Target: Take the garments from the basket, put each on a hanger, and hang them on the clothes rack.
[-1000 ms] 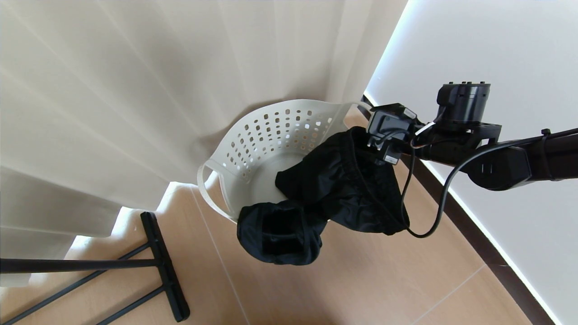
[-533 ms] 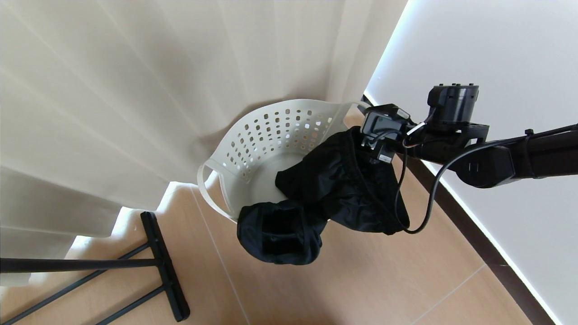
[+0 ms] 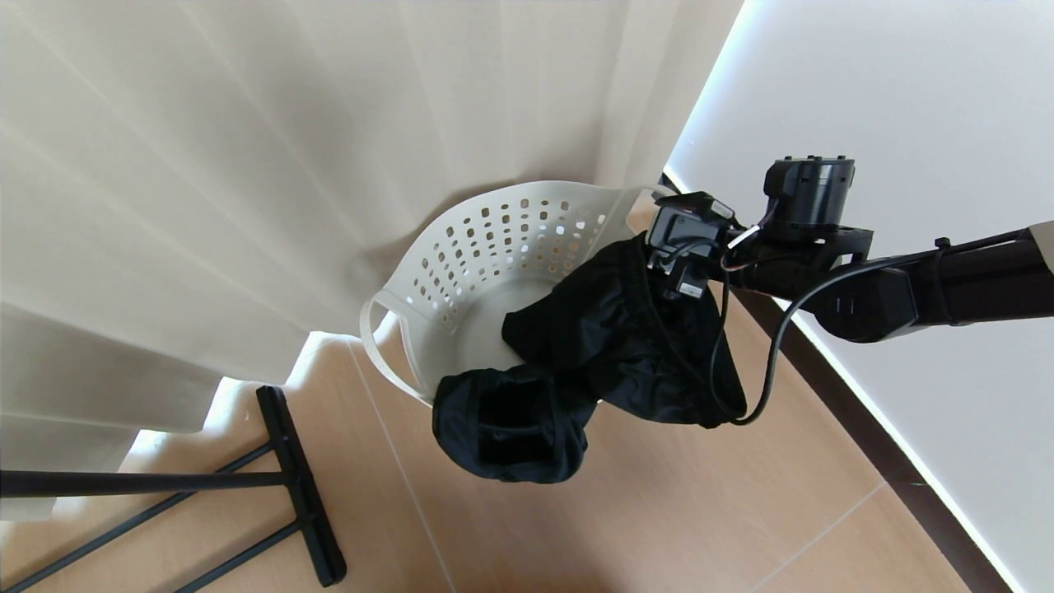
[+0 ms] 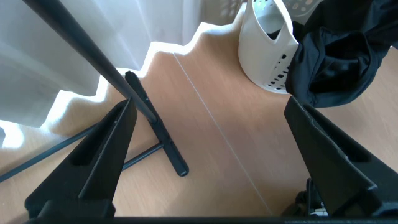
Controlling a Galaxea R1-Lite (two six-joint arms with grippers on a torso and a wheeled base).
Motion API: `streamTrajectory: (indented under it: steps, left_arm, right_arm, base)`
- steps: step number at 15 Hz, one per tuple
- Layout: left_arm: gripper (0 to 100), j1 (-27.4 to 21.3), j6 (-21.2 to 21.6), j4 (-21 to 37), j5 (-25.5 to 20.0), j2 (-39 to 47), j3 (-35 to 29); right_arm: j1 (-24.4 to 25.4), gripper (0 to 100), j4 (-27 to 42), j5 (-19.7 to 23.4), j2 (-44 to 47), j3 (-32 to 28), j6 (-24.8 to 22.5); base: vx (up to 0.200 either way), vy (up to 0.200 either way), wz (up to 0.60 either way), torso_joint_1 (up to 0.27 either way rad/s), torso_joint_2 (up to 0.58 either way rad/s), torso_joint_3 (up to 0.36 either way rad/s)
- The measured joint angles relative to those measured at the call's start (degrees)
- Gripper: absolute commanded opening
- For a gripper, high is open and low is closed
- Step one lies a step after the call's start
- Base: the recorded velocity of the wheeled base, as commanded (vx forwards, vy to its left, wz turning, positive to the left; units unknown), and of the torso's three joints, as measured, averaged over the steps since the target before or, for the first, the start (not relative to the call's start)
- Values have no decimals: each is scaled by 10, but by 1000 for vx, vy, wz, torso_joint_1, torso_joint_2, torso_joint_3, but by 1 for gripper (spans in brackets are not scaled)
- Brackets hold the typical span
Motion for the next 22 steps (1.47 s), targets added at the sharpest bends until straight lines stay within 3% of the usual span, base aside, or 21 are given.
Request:
streamTrajectory:
  steps: [9,10,13,16,22]
  left_arm:
    - [100,0,0,0,0,0,0]
    - [100,0,0,0,0,0,0]
    - [100,0,0,0,0,0,0]
    - [100,0,0,0,0,0,0]
    - [100,0,0,0,0,0,0]
  right_arm:
    - [0,0,1,2,-23,43,12]
    - [0,0,1,2,-39,62,30]
    - [10,0,1,1,-115,130,143]
    - [16,0,1,1,-203,210,216]
    - [22,0,-6,3,-401,395,301]
  base:
    - [0,0,0,0,0,0]
    - [0,0,0,0,0,0]
    - [0,0,0,0,0,0]
    - [0,0,0,0,0,0]
    - [0,0,0,0,0,0]
